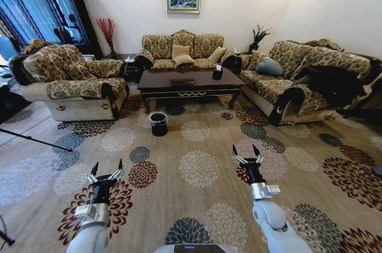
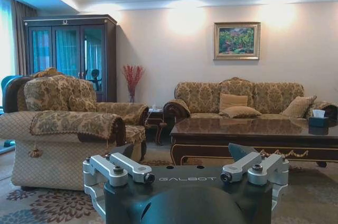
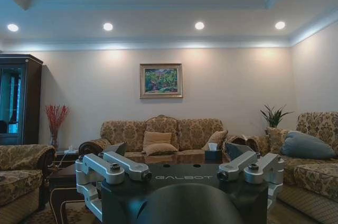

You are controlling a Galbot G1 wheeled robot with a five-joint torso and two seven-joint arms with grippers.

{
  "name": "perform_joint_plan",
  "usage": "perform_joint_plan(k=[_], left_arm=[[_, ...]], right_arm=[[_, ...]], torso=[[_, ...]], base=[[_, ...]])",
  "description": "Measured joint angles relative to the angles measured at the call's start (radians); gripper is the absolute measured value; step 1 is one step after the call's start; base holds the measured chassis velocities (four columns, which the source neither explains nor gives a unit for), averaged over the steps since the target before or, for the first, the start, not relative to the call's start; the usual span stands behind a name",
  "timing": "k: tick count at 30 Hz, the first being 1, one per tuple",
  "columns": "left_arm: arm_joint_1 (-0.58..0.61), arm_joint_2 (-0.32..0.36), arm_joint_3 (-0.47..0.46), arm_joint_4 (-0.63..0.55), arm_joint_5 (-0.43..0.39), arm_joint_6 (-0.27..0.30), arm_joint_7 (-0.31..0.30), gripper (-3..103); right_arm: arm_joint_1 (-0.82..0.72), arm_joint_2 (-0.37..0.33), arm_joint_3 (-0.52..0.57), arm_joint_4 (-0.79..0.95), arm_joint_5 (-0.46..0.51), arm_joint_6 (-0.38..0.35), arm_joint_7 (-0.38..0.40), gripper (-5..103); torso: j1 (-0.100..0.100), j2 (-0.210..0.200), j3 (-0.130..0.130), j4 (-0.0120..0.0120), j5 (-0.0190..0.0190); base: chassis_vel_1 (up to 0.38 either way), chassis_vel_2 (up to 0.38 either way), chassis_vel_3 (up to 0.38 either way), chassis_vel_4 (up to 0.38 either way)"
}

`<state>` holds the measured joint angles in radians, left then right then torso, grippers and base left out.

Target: Move to the front of the table and pick up the trash from the floor, then place it into the trash bin.

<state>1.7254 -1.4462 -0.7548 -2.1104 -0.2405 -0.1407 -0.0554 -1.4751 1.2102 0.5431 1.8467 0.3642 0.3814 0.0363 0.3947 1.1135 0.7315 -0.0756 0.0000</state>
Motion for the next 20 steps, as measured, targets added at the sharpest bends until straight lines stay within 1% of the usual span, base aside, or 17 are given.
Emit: perform_joint_plan(k=[20], left_arm=[[0.0,0.0,0.0,0.0,0.0,0.0,0.0,100]], right_arm=[[0.0,0.0,0.0,0.0,0.0,0.0,0.0,100]], torso=[[0.0,0.0,0.0,0.0,0.0]], base=[[0.0,0.0,0.0,0.0]])
